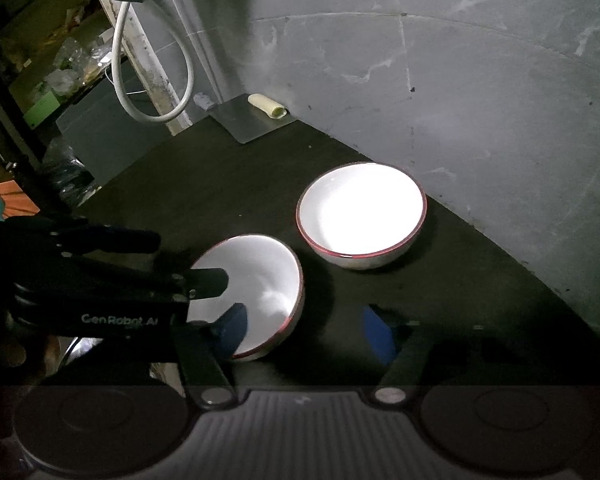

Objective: Organize plates and bowls
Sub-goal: 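Move both grippers to the rim of a white red-rimmed bowl, then close both grippers on the white bowl rim and lift it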

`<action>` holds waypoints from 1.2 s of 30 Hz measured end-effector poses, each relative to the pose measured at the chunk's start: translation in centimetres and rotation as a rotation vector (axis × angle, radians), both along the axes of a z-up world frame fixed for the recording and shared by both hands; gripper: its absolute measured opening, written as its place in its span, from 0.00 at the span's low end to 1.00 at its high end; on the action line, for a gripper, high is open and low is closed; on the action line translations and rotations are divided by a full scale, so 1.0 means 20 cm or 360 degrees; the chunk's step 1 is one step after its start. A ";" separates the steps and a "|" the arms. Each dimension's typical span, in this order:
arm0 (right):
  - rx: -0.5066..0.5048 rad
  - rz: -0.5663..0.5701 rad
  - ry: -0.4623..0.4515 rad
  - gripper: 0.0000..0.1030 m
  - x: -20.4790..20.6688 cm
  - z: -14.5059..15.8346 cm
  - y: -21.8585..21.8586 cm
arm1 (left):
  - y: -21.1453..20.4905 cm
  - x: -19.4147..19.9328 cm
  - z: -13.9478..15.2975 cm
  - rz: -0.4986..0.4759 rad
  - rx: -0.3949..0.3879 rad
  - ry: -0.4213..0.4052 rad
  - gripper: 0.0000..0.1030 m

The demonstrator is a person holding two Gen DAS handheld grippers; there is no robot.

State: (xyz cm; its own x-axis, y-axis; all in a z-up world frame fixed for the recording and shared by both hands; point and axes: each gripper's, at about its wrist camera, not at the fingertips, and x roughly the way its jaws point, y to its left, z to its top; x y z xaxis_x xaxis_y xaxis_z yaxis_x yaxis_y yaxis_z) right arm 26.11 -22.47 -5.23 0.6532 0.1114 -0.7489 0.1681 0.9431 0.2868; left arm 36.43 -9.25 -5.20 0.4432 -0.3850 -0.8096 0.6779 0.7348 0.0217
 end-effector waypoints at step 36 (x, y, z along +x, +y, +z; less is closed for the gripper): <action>0.0118 0.0018 0.0024 0.23 0.04 -0.07 0.02 | -0.05 -0.04 -0.02 -0.0007 -0.0054 0.0130 0.08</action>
State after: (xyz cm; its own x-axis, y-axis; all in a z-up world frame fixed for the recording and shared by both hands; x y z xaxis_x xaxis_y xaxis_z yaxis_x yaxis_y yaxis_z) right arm 26.91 -22.05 -6.54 0.6403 0.1742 -0.7481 0.1623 0.9213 0.3534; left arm 35.67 -10.31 -5.54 0.3746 -0.4148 -0.8292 0.6798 0.7311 -0.0586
